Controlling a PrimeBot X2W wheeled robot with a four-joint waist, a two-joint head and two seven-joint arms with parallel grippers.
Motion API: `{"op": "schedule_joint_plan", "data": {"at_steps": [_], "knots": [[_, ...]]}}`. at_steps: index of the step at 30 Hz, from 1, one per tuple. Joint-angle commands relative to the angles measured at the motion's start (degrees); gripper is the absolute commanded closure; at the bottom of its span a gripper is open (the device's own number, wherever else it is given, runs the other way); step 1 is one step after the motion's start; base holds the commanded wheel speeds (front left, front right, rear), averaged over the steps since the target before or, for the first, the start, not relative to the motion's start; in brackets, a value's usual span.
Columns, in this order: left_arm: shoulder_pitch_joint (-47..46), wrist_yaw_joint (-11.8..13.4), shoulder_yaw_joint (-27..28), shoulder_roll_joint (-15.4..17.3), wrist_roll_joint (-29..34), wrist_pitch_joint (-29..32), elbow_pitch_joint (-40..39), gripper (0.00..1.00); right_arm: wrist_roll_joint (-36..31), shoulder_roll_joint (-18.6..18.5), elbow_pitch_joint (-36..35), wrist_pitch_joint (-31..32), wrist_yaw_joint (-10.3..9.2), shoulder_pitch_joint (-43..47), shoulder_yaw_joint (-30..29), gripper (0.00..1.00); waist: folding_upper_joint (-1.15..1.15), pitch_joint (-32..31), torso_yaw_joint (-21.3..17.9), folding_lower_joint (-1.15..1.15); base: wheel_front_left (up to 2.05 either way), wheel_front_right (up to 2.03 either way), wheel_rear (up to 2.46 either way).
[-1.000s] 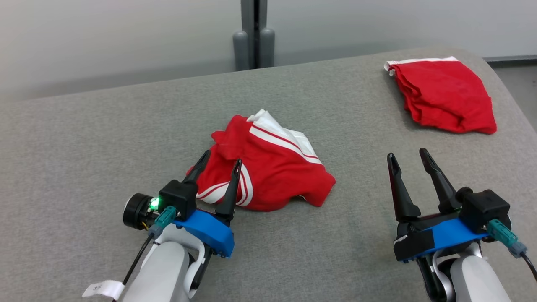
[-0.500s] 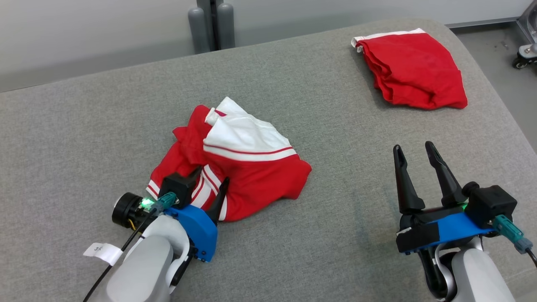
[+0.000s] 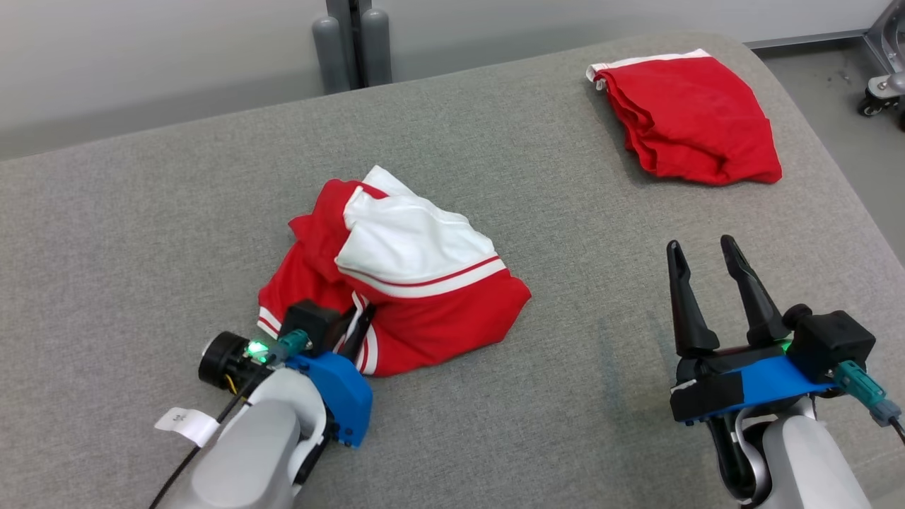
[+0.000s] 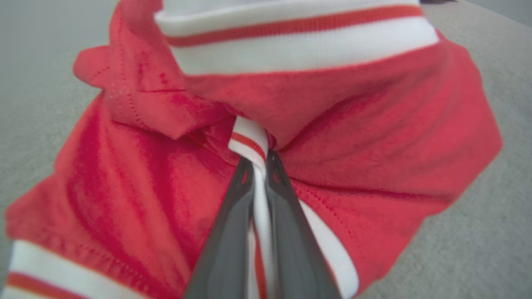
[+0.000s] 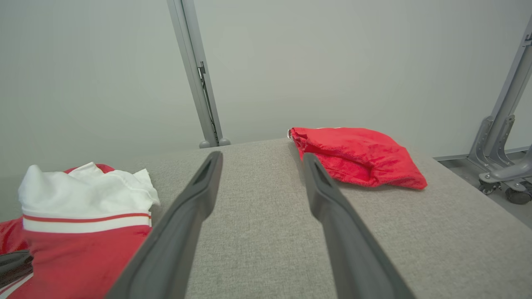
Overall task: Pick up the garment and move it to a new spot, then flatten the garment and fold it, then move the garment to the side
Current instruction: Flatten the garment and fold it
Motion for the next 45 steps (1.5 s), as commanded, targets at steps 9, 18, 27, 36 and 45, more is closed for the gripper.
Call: {"op": "schedule_joint_plan", "data": {"at_steps": [9, 18, 27, 36, 45], "knots": [[-9.2, 3.1, 6.6, 5.1, -2.0, -6.8, -2.2, 1.0, -0.5, 0.0, -0.1, -0.5, 0.01, 1.0, -1.6, 0.0, 0.0, -0.9, 1.6, 0.0, 0.0, 0.0, 0.0], [-12.8, 5.9, 10.8, 11.3, -1.8, -8.2, -8.3, 1.0, -0.1, 0.0, 0.3, -0.6, 0.01, 1.3, -1.5, 0.0, 0.0, -1.4, 2.6, 0.0, 0.0, 0.0, 0.0], [-4.5, 6.7, 6.9, 8.5, -1.0, -8.0, -12.8, 1.0, 0.1, 0.0, 0.8, -0.7, 0.01, 1.6, -1.1, 0.0, 0.0, -1.8, 4.6, 0.0, 0.0, 0.0, 0.0], [1.8, 4.2, -2.8, -0.4, 1.1, -8.3, -15.5, 1.0, -0.8, 0.0, 0.0, 0.0, 0.01, 1.2, -1.5, 0.0, 0.0, -2.1, 6.0, 0.0, 0.0, 0.0, 0.0], [2.5, 2.9, -10.0, -6.3, 1.5, -8.4, -14.4, 0.0, -0.4, 0.0, 0.1, 0.2, 0.01, 1.6, -1.2, 0.0, 0.0, -2.6, 5.4, 0.0, 0.0, 0.0, 0.0]]}}
